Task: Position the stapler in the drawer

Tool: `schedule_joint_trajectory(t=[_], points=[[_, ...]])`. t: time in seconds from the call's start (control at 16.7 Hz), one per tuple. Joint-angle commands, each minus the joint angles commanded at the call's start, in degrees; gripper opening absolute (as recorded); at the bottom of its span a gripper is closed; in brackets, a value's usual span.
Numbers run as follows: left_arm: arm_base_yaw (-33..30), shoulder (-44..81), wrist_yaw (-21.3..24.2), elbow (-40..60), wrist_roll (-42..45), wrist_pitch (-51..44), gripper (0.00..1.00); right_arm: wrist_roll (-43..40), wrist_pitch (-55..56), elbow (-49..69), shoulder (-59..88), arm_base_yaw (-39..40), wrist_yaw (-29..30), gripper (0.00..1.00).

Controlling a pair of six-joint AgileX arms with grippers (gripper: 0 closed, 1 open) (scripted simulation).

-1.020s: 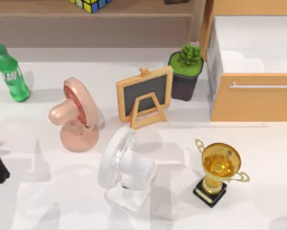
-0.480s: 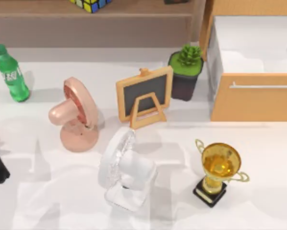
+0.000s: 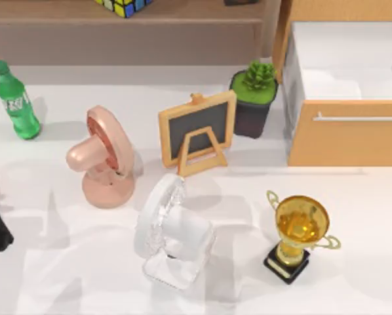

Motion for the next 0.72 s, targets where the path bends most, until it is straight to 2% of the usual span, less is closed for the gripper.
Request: schedule_joint_trajectory(t=[0.42, 0.72], points=[[0.00, 0.00, 0.00, 0.00, 0.00, 0.00, 1.00, 0.09, 11.20, -5.68, 5.44, -0.13, 0.07, 1.00], [0.00, 0.00, 0.00, 0.00, 0.00, 0.00, 1.00, 0.07, 12.07, -6.20, 5.97, -0.15, 0.08, 1.00]])
